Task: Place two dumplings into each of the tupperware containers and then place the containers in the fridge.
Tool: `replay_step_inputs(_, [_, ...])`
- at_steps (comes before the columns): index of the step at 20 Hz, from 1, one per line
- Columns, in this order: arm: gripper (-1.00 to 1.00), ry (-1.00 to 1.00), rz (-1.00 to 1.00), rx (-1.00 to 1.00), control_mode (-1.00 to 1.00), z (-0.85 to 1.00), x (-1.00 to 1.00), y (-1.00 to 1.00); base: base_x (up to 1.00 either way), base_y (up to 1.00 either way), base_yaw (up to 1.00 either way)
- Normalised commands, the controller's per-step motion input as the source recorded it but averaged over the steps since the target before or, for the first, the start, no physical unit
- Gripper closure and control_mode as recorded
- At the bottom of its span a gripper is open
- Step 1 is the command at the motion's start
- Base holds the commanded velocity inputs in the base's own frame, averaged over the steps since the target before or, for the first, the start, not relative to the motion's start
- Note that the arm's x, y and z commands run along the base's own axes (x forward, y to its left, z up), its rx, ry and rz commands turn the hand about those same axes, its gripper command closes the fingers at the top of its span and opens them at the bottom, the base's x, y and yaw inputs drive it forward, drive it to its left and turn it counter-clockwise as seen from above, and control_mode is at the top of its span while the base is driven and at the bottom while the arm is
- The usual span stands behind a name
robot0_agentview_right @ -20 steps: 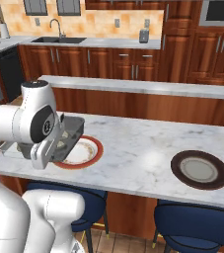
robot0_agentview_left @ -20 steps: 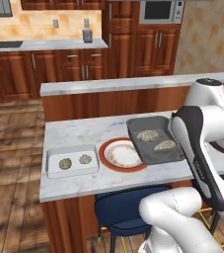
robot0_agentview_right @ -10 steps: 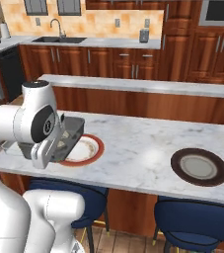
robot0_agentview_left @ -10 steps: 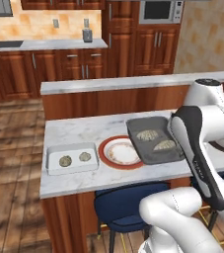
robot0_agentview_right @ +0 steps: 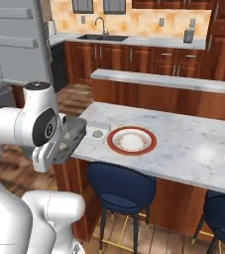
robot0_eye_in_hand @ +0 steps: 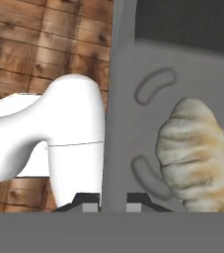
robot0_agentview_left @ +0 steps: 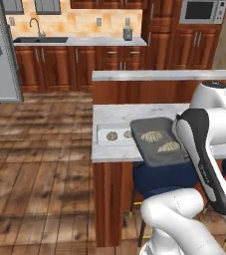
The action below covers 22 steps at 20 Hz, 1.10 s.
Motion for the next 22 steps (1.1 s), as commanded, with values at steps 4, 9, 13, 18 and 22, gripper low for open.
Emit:
replay_step_inputs(4, [1.0, 0.0, 0.0, 0.0, 1.0, 0.0, 0.0, 0.0, -0.03, 1.0, 0.4])
replay_step_inputs(9, [1.0, 0.0, 0.0, 0.0, 1.0, 0.0, 0.0, 0.0, 0.25, 1.0, 0.15])
replay_step_inputs(13, [1.0, 0.0, 0.0, 0.0, 1.0, 0.0, 0.0, 0.0, 0.3, 1.0, 0.1])
replay_step_inputs(18, [1.0, 0.0, 0.0, 0.0, 1.0, 0.0, 0.0, 0.0, 0.45, 1.0, 0.08])
replay_step_inputs(22, [1.0, 0.0, 0.0, 0.0, 1.0, 0.0, 0.0, 0.0, 0.72, 1.0, 0.1])
